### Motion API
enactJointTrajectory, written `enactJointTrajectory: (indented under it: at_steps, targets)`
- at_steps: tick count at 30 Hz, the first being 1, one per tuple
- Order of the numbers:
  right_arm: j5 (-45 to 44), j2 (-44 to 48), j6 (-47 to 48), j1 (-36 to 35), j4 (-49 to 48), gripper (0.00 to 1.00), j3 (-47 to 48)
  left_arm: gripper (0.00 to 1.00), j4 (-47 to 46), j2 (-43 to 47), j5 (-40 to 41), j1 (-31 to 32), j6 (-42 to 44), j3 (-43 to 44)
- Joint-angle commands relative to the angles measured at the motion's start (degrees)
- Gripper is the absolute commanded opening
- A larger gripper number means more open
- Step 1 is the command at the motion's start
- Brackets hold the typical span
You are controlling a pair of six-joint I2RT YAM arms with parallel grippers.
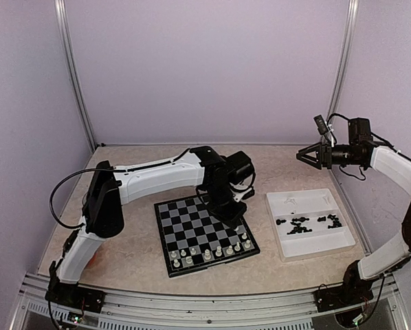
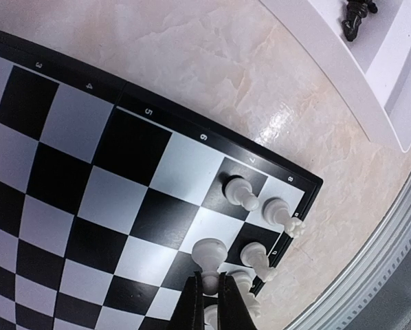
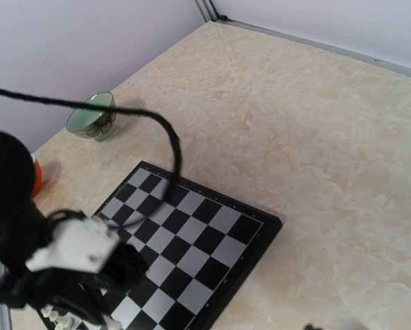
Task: Set up the chess pieces on the board
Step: Place the pawn at g2.
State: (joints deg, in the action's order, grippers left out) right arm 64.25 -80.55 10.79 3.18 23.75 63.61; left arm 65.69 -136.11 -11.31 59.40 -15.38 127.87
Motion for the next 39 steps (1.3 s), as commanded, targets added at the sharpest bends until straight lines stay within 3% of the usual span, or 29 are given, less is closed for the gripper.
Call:
enactJointTrajectory:
  at_steps: [1,32,39]
  targets:
    - [0.1,2.4,0.3,-0.4,0.1,0.6,-0.9,0.0,-1.2,-2.8,-1.9,0.8,-0.2,3.0]
    - [0.3,2.9,0.5,-0.4,-0.6,0.6,-1.8,0.01,-0.6,-2.8,-3.5,1.4,-0.5,-2.5]
    - [0.0,3.5,0.8,-0.4,-0.3,0.6,-2.0,0.12,-0.3,-3.2,-3.1,1.4,-0.7,-1.5]
